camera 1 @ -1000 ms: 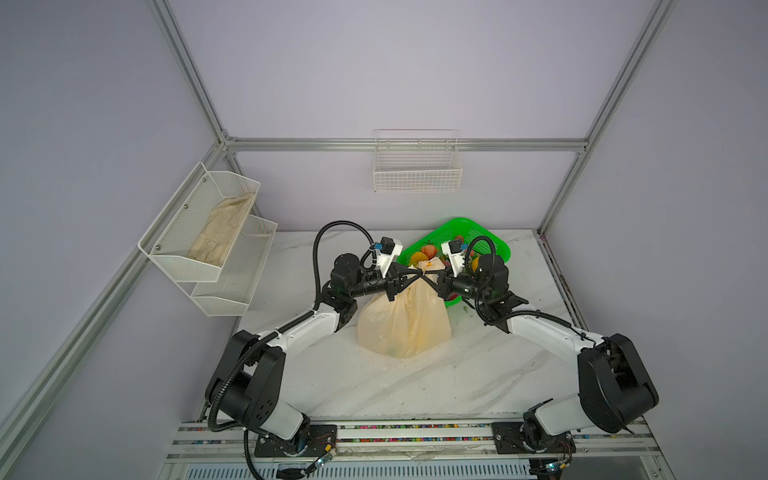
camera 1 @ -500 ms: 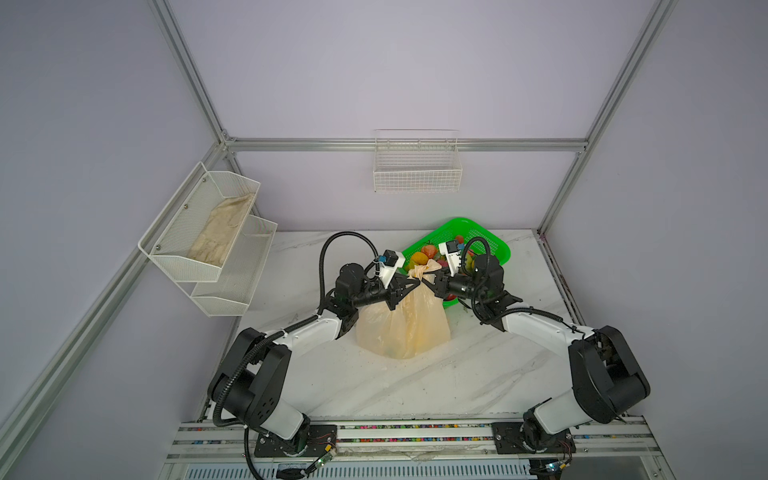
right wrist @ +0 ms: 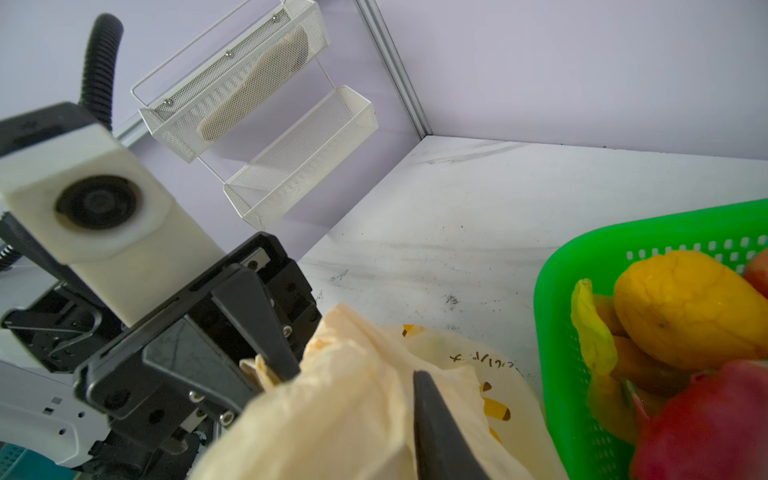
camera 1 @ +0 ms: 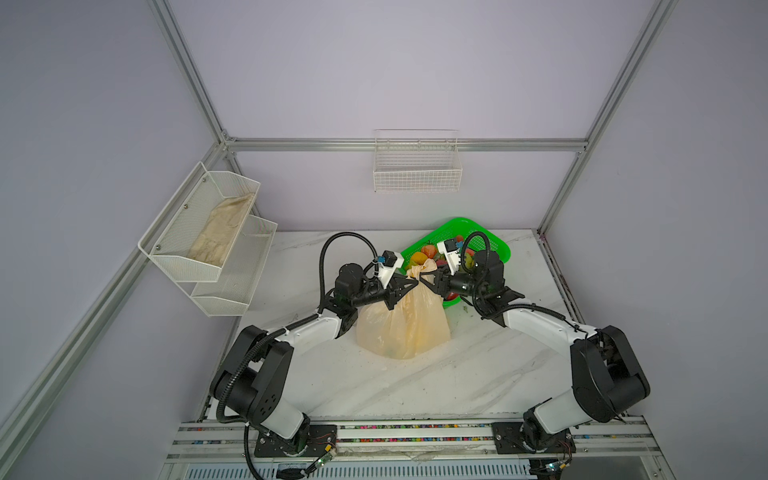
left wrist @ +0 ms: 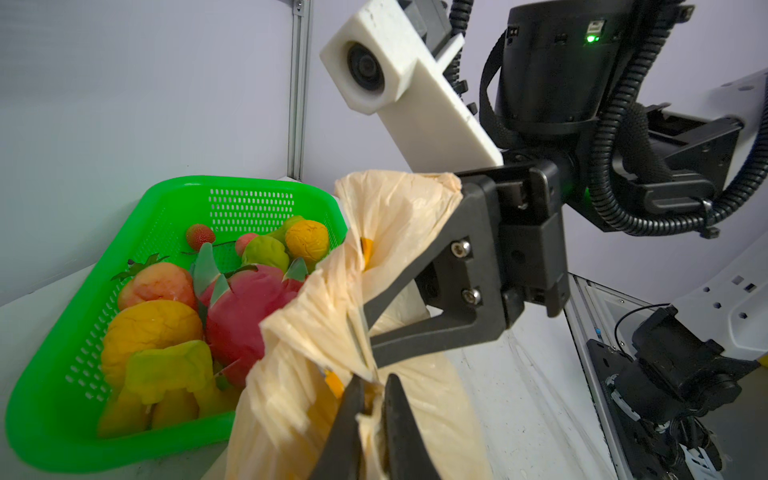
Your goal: Place the fake fruits into the plastic bag and tie a complex knot
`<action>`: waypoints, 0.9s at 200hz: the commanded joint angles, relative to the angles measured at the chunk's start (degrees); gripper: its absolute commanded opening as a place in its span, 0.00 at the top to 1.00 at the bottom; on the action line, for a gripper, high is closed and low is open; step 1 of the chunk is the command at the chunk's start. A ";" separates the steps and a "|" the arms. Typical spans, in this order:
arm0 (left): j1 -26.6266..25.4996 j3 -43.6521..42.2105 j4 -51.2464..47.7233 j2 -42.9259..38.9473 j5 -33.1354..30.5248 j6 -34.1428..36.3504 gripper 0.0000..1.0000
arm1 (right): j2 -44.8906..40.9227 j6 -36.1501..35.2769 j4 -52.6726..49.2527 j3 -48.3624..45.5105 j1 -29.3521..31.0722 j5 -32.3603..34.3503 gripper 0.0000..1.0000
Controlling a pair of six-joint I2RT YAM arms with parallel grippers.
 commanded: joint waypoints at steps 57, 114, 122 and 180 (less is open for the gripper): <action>0.99 -1.18 -3.85 -0.98 1.96 6.33 0.86 | -4.59 -3.14 -7.87 3.06 -1.15 -2.18 0.60; 0.94 -0.59 -3.75 -0.57 3.29 6.03 0.85 | -1.59 -2.53 -7.24 3.98 -1.03 -1.02 0.46; 0.90 -0.52 -3.69 -0.56 3.37 6.02 0.85 | -1.02 -2.01 -6.44 4.12 -0.87 -1.16 0.45; 0.81 -0.52 -3.90 -0.10 4.25 6.85 0.83 | 2.45 -1.13 -4.13 4.91 1.25 0.86 0.40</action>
